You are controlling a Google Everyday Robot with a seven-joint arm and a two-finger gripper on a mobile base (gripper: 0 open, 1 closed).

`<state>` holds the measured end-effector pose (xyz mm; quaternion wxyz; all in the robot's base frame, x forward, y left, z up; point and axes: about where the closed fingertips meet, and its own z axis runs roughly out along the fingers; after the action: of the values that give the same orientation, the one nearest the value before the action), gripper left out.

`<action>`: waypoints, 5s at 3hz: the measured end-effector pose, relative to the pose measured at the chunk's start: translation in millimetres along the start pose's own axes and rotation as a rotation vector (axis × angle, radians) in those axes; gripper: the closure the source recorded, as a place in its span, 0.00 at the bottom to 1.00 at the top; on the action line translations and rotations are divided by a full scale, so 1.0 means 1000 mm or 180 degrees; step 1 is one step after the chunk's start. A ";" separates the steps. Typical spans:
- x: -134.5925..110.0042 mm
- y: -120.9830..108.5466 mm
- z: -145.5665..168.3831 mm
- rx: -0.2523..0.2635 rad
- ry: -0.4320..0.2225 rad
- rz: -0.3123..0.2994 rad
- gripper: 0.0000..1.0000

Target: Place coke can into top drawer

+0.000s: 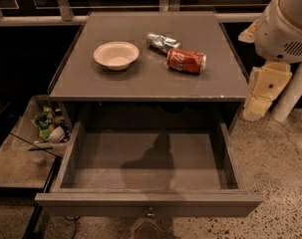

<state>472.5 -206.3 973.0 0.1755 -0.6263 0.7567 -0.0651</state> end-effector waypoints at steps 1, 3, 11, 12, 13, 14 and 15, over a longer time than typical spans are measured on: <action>-0.009 -0.026 0.015 0.0109 -0.0129 -0.0094 0.00; 0.001 -0.080 0.076 0.0136 -0.0386 0.0086 0.00; -0.082 -0.184 0.135 0.0115 -0.1098 0.0744 0.00; -0.095 -0.186 0.156 0.0049 -0.1105 0.0824 0.00; -0.096 -0.189 0.181 0.0045 -0.1028 0.0918 0.00; -0.090 -0.190 0.207 0.0062 -0.0878 0.1004 0.00; -0.082 -0.191 0.227 0.0028 -0.0741 0.1055 0.00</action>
Offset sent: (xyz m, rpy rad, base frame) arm 0.1067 -0.0053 -0.0435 0.1334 -0.0726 0.0248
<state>741.1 -138.7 837.7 0.2729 -0.4957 0.8238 0.0342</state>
